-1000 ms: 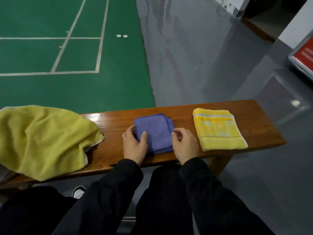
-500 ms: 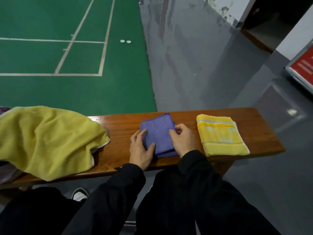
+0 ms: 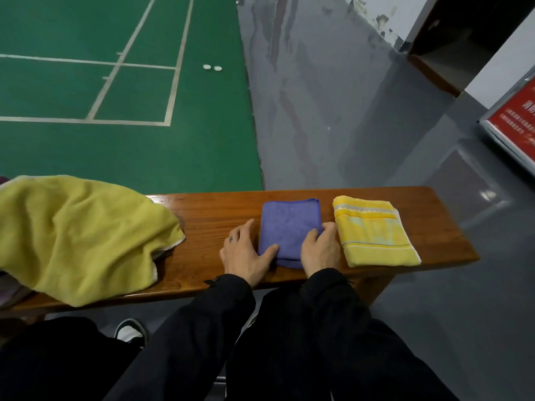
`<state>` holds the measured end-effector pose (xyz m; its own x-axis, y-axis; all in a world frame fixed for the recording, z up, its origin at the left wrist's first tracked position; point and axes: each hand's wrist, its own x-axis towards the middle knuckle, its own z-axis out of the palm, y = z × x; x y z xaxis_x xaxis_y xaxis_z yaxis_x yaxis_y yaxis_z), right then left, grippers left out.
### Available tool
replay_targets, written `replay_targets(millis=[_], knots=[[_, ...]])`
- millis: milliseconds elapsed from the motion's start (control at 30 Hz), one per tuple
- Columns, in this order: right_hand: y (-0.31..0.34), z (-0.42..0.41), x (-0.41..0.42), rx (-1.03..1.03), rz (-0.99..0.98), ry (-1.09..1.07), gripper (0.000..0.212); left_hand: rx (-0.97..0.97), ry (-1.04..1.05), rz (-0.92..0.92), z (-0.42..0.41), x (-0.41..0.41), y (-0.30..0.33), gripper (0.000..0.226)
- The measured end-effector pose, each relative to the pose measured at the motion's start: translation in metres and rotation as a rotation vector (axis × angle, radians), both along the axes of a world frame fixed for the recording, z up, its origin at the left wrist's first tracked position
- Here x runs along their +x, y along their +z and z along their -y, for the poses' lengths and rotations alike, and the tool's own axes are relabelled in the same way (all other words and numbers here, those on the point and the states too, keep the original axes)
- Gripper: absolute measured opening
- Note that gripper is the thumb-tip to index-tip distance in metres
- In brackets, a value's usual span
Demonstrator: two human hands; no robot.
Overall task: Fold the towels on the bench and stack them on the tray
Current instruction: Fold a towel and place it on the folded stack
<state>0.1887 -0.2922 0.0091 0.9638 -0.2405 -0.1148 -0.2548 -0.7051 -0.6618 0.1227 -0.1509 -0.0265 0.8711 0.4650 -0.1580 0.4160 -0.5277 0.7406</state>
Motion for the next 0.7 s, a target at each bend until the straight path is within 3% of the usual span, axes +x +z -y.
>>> replay_targets(millis=[200,267,333,400,567,700], knots=[[-0.005,-0.012,-0.004,0.092,-0.051,0.024,0.031,-0.361,0.110,0.013,-0.009,0.010,0.016,0.109],[-0.009,-0.012,-0.003,0.017,-0.012,0.043,0.048,-0.451,0.140,-0.061,-0.013,0.017,0.015,0.110],[-0.012,-0.009,-0.006,-0.124,0.020,0.088,0.072,-0.486,0.104,-0.134,-0.013,0.020,0.017,0.088],[-0.012,-0.007,-0.009,-0.121,0.018,0.108,0.083,-0.534,0.085,-0.167,-0.011,0.023,0.020,0.061],[-0.018,0.002,-0.002,0.125,-0.038,0.098,0.075,-0.556,0.096,-0.054,-0.009,0.021,0.023,0.014],[-0.012,0.012,0.005,0.609,-0.215,0.096,0.076,-0.926,0.010,0.131,-0.010,0.004,0.025,0.037]])
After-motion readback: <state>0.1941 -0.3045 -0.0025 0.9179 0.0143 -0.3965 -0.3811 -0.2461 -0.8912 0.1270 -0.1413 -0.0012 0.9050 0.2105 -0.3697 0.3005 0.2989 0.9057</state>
